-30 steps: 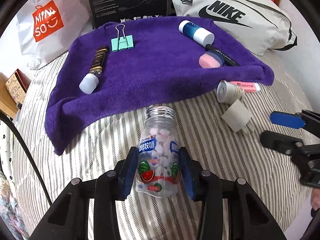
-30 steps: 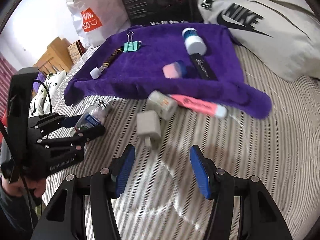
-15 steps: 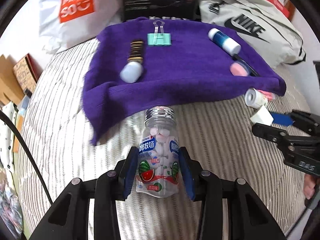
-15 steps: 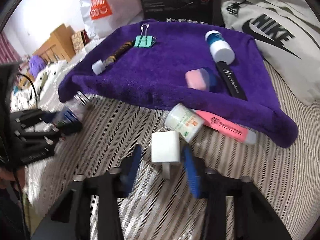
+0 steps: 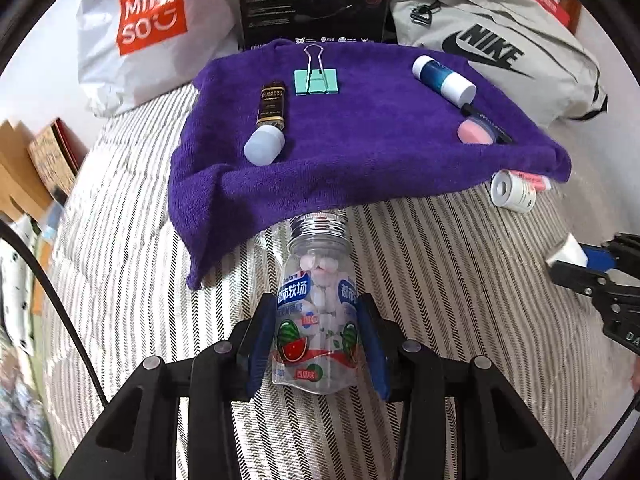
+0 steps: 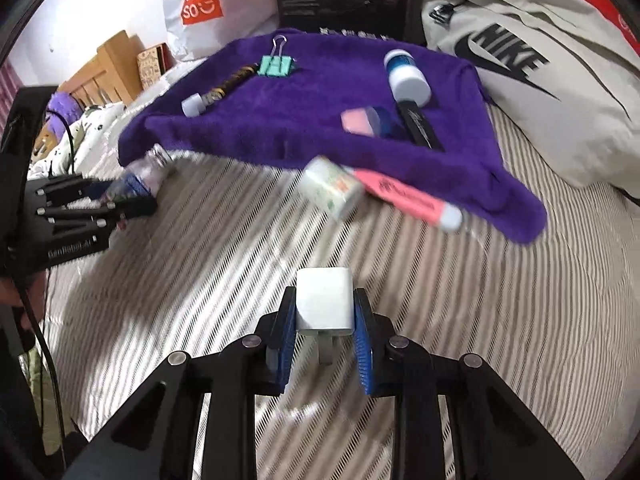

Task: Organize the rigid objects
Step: 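Grasp the clear candy bottle with the left tool while the right tool grasps the white plug, then place the candy bottle with the left tool while the right tool places the plug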

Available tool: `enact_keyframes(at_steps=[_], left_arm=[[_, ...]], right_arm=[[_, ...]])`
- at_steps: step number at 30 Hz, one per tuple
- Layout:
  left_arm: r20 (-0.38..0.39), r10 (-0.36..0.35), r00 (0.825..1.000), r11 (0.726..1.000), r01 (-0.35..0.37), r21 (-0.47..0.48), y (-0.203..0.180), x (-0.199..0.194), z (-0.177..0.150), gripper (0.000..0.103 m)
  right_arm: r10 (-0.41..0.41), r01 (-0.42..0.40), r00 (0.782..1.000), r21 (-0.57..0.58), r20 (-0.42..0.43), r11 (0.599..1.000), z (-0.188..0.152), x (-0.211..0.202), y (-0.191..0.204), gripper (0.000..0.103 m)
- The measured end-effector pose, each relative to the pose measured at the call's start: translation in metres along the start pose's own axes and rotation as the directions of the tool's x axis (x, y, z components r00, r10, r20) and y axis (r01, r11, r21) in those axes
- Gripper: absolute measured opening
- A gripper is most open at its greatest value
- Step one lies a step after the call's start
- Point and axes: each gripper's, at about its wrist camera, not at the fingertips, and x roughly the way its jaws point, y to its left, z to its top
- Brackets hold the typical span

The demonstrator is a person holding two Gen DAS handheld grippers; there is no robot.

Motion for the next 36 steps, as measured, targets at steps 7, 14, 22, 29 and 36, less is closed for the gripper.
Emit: enact_keyframes(at_steps=[7,14,22,29,36], left_arm=[[0.012,-0.082,0.997,0.995,0.082,-0.055,0.014,-0.008,0.000,0.039],[0.034,-0.103,0.994,0.992,0.105,-0.069,0.024,-0.028,0.006,0.039],[0.066,-0.107,0.992,0.992,0.111,-0.052,0.021,-0.042,0.028,0.039],[0.084,-0.110,0.990,0.993,0.112,-0.027,0.016,-0.039,0.055,0.039],[0.082,-0.115,0.990,0.993,0.117,-0.018,0.013,-0.023,0.087,0.039]], right_arm=[[0.036,-0.036,0.999,0.021,0.011,0.999,0.001,-0.009,-0.003,0.026],[0.093,-0.094,0.995,0.026,0.035,0.995,0.017,-0.015,-0.007,0.026],[0.105,-0.107,0.991,0.018,0.082,0.994,0.042,-0.028,-0.015,0.026],[0.089,-0.091,0.990,0.015,0.108,0.996,0.068,-0.029,-0.025,0.026],[0.085,-0.088,0.990,0.020,0.110,0.996,0.093,-0.017,-0.034,0.026]])
